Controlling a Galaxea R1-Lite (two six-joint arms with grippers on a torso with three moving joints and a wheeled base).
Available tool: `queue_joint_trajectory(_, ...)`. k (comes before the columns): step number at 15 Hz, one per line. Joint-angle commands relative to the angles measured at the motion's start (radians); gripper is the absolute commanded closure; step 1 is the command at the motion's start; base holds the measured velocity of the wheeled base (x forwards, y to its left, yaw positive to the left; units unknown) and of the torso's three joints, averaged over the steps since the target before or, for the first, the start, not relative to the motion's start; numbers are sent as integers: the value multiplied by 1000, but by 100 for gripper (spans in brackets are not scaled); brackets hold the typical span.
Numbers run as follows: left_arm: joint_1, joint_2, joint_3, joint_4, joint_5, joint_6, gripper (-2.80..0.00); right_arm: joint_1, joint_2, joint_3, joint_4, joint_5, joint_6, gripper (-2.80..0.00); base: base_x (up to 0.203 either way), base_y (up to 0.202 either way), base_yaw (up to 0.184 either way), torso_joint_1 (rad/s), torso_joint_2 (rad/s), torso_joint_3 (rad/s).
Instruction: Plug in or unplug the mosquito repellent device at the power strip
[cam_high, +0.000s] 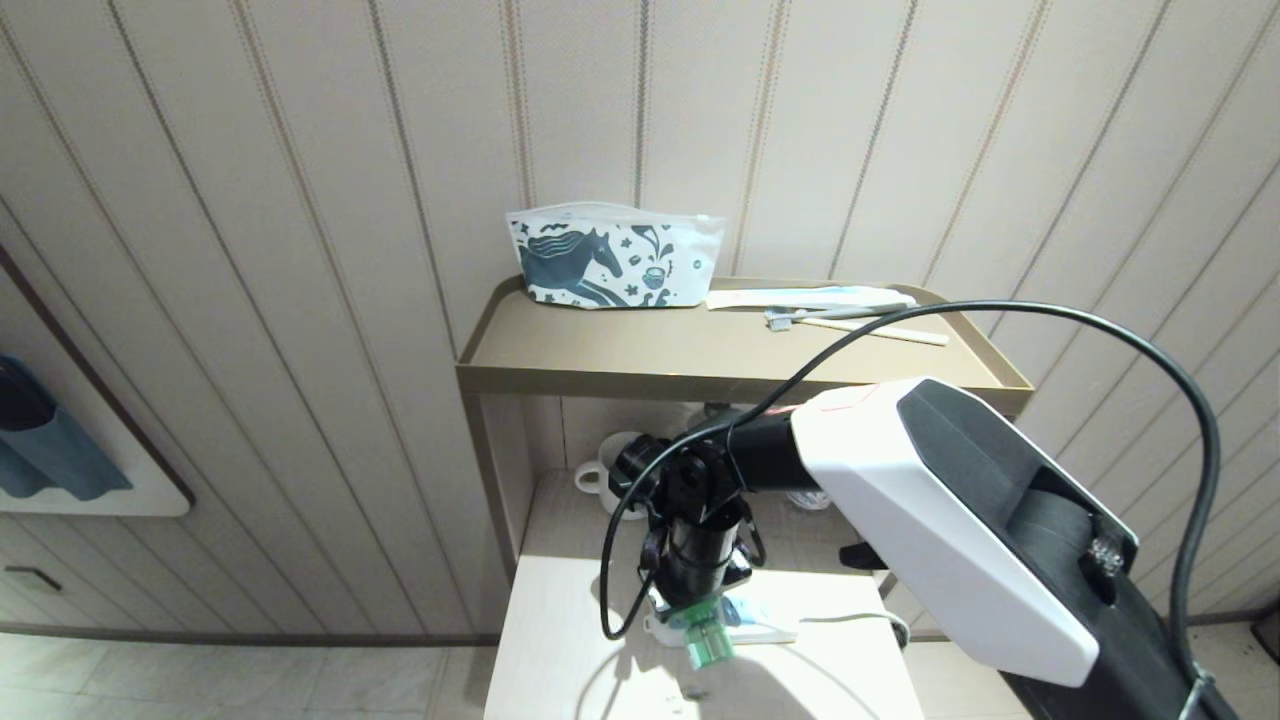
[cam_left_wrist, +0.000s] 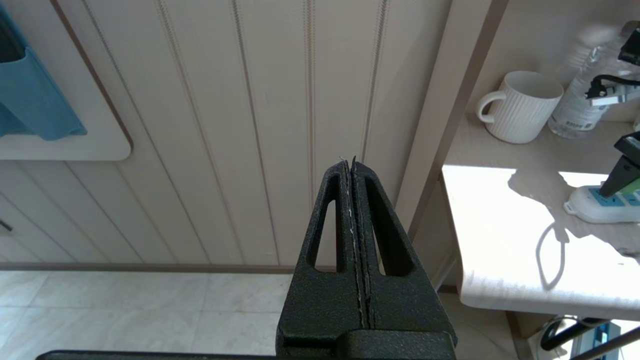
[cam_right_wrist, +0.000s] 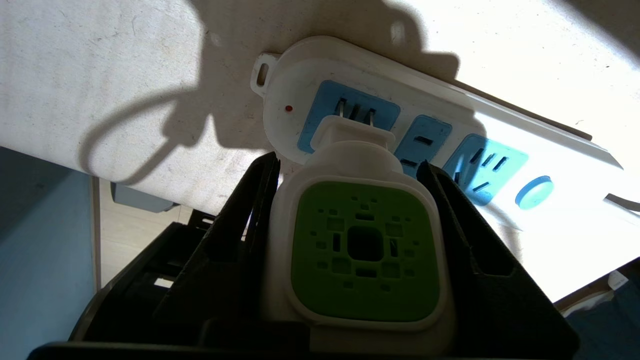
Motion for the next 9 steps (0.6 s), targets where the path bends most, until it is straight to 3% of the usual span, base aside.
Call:
queue_joint_trajectory(1,-1,2,0,0,1,0,0,-1,4,-2,4,-1,1,0,0,0,0,0,0,0)
queue_joint_trajectory(9,-1,2,0,-1,1,0,0,-18,18,-2,3,0,1,0,0,0,0,0,0,0)
